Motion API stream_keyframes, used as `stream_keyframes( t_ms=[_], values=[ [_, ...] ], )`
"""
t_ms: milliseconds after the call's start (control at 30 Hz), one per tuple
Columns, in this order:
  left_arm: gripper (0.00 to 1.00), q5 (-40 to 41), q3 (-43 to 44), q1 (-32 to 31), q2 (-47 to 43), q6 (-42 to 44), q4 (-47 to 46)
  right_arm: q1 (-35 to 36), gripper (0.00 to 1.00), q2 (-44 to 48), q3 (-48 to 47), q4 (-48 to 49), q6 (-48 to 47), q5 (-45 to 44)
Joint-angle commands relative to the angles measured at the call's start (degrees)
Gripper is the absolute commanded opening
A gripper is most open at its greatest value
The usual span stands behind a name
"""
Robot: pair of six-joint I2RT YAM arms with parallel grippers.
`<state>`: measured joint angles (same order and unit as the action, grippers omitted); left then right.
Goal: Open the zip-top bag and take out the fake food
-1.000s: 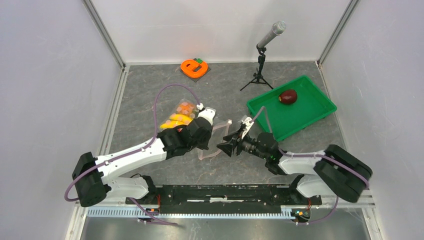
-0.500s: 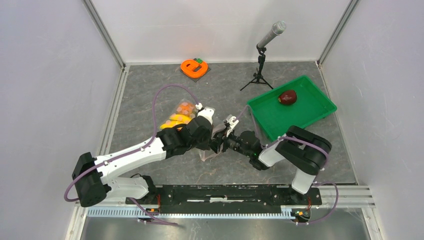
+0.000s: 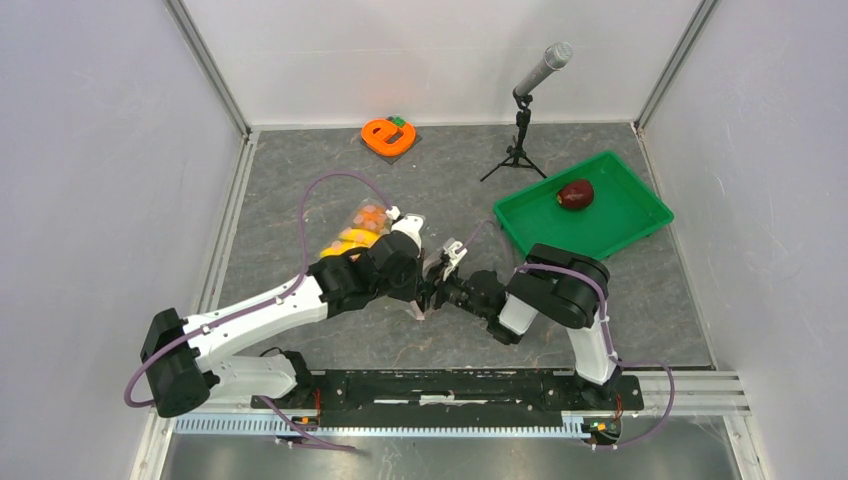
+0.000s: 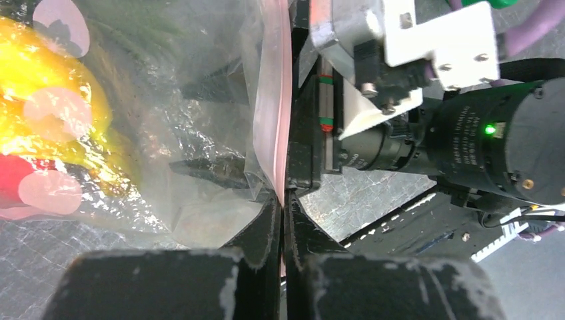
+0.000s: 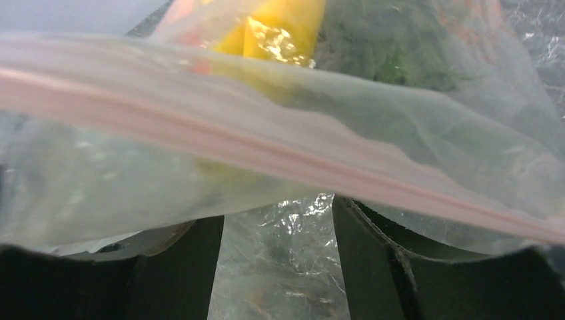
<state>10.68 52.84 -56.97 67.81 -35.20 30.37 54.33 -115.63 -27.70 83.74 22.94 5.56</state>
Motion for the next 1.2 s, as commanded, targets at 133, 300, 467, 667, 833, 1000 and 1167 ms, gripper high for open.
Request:
stream_keyframes(
  t_ms=[133,300,467,667,833,1000,1167],
  values=[
    [0.02,-7.1,3.5,-0.6,-0.7,-4.0,-8.1,1.9,0.69,-3.9,-3.9,16.4,-0.4,2.6],
    [0.02,-8.2,2.4,-0.7,-1.1,-5.5,-8.8,1.9,0.71,-5.4,-6.3,15.9,0.4,3.0],
    [0.05,-5.5,1.0,-0.7,-3.2,-5.4,-7.0,1.9,0.72,-6.2,-6.9,16.1,0.7,3.4],
    [0.68,0.6,2.3,0.4,-6.4,-3.7,-0.4,1.9,0.72,-5.3,-4.9,17.1,0.0,3.7],
    [0.76,1.6,1.2,7.7,-10.9,-2.8,3.5,1.9,0.72,-2.4,-1.9,17.1,-1.6,3.7],
    [0.80,1.9,-3.2,19.3,-15.7,-1.9,4.7,1.9,0.73,1.2,-0.1,14.4,-4.6,3.6],
    [0.82,1.3,-7.7,29.4,-17.6,-2.5,4.5,2.0,0.73,2.8,0.6,13.3,-5.5,3.5]
  ],
)
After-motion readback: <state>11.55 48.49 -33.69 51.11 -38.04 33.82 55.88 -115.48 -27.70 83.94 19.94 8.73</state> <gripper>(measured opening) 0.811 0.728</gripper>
